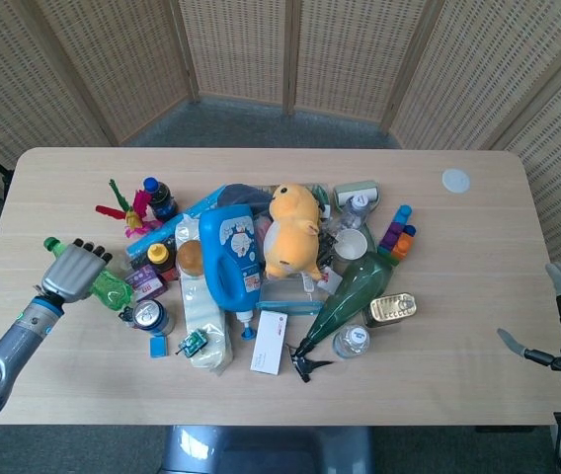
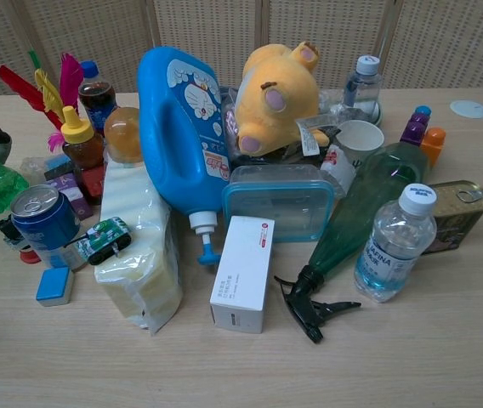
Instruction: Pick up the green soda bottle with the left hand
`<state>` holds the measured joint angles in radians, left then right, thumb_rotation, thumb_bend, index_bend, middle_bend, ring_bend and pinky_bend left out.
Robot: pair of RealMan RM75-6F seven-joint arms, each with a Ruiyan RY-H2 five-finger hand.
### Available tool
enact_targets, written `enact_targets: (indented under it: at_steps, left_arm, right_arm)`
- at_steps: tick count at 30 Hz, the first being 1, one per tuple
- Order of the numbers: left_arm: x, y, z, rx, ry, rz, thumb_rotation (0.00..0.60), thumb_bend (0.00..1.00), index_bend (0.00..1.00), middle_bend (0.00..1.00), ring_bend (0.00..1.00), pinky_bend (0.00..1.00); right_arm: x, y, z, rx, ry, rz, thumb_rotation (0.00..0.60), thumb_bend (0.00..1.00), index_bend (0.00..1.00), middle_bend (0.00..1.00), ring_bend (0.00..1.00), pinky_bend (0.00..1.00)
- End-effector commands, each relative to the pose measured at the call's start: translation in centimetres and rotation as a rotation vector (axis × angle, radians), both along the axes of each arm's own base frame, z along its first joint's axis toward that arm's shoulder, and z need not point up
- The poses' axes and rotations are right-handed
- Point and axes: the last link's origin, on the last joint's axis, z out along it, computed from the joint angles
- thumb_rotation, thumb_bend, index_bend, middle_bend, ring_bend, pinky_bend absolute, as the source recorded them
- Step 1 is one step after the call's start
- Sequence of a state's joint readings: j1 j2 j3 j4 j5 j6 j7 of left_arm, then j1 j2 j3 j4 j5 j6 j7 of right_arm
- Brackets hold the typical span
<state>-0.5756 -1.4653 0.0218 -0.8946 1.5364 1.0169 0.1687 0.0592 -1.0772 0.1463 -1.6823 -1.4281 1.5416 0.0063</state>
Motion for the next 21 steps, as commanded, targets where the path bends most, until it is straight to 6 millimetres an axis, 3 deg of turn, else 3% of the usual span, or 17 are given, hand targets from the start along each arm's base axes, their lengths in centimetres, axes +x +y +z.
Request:
enact_targets:
  at_steps: [1, 12, 16, 21]
  left_arm:
    - [2.2, 0.3, 3.2, 0.053, -0.05, -0.06, 0.6, 0.03, 0.69, 0.56, 0.43, 0.61]
    - [9.6, 1.5, 13.1, 0.22, -0.039, -0.201, 0.6, 0.02, 0.69, 0.56, 0.43, 0.61]
    - [11.1, 1.7, 15.1, 0.25, -0.016, -0.215, 0.6, 0.02, 0.69, 0.56, 0.43, 0.61]
    - [12.3, 1.7, 15.6, 0.253, -0.012, -0.225, 0.6, 0.02, 0.69, 0.56, 0.43, 0.61]
  right_arm:
    - [0.0, 0.0, 0.0, 0.002, -0.001, 0.001, 0.336, 0.0, 0.0, 0.0, 0.0, 0.0]
    - [0.3, 0.2, 0.0, 0.005, -0.004, 0.012, 0.335, 0.0, 0.0, 0.0, 0.0, 0.0]
    - [0.4, 0.3, 0.0, 0.007, -0.007, 0.014, 0.33, 0.0, 0.0, 0.0, 0.0, 0.0]
    - [0.5, 0.3, -0.1, 0.011, -0.005, 0.018, 0.332, 0.0, 0.0, 0.0, 0.0, 0.0]
